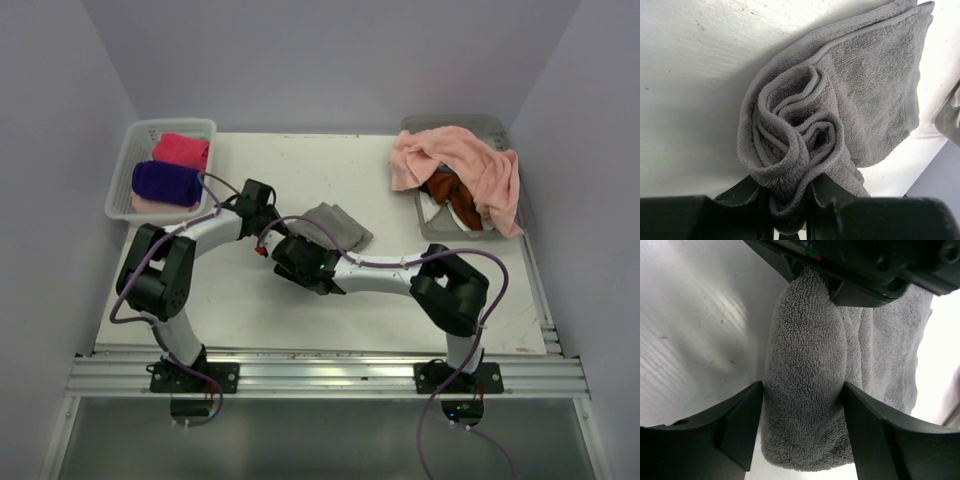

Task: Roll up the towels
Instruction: Roll the towel

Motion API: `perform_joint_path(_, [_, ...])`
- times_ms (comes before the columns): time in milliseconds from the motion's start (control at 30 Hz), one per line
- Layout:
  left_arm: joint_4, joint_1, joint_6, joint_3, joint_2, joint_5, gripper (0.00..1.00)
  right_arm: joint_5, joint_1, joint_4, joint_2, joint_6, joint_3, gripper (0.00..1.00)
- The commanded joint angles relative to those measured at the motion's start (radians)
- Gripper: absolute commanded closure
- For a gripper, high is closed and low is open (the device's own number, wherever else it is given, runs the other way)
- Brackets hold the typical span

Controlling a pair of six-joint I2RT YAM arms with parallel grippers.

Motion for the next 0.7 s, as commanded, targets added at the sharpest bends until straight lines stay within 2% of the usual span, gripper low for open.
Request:
perform_joint_path(0, [-0.043,0.019,0.035,-0.02,-0.051,0.014,0.92,0.055,-0.001,0.094,0.015,0.003,-0.025,0.4])
perform_joint_path(67, [-0.037,0.024,0.036,-0.029,-0.062,0.023,0.91,0.052,-0.003,0.118,0.018,0.012,-0.038,0.5])
perform_joint_path(100, [-0.036,0.028,0.035,-0.035,-0.065,0.029,0.9,0.047,-0.001,0.126,0.018,0.021,-0.041,0.61])
perform_joint_path(200, [-0.028,0.043,0.036,-0.054,-0.085,0.044,0.87,0.041,-0.003,0.157,0.003,0.041,-0.065,0.76])
perform_joint_path(233, [-0.02,0.047,0.036,-0.06,-0.1,0.049,0.85,0.034,-0.006,0.166,-0.003,0.049,-0.07,0.85])
perform_joint_path(333, [-0.003,0.065,0.044,-0.083,-0.122,0.076,0.73,0.012,-0.016,0.176,-0.04,0.086,-0.093,0.94])
perform_joint_path(367, [0.006,0.073,0.046,-0.09,-0.137,0.089,0.64,-0.029,-0.025,0.183,-0.052,0.099,-0.104,0.96])
perform_joint_path(433, [0.027,0.102,0.055,-0.119,-0.157,0.127,0.53,-0.089,-0.054,0.178,-0.089,0.149,-0.111,0.98])
perform_joint_path(467, [0.041,0.114,0.058,-0.129,-0.177,0.135,0.4,-0.144,-0.064,0.172,-0.095,0.164,-0.111,0.98])
perform_joint_path(533, [0.052,0.143,0.07,-0.143,-0.212,0.149,0.27,-0.207,-0.096,0.152,-0.111,0.193,-0.105,0.98])
perform_joint_path(567, [0.052,0.152,0.076,-0.143,-0.221,0.15,0.18,-0.261,-0.107,0.147,-0.114,0.245,-0.102,0.98])
perform_joint_path(667, [0.053,0.169,0.092,-0.143,-0.256,0.158,0.09,-0.342,-0.148,0.137,-0.126,0.308,-0.098,0.98])
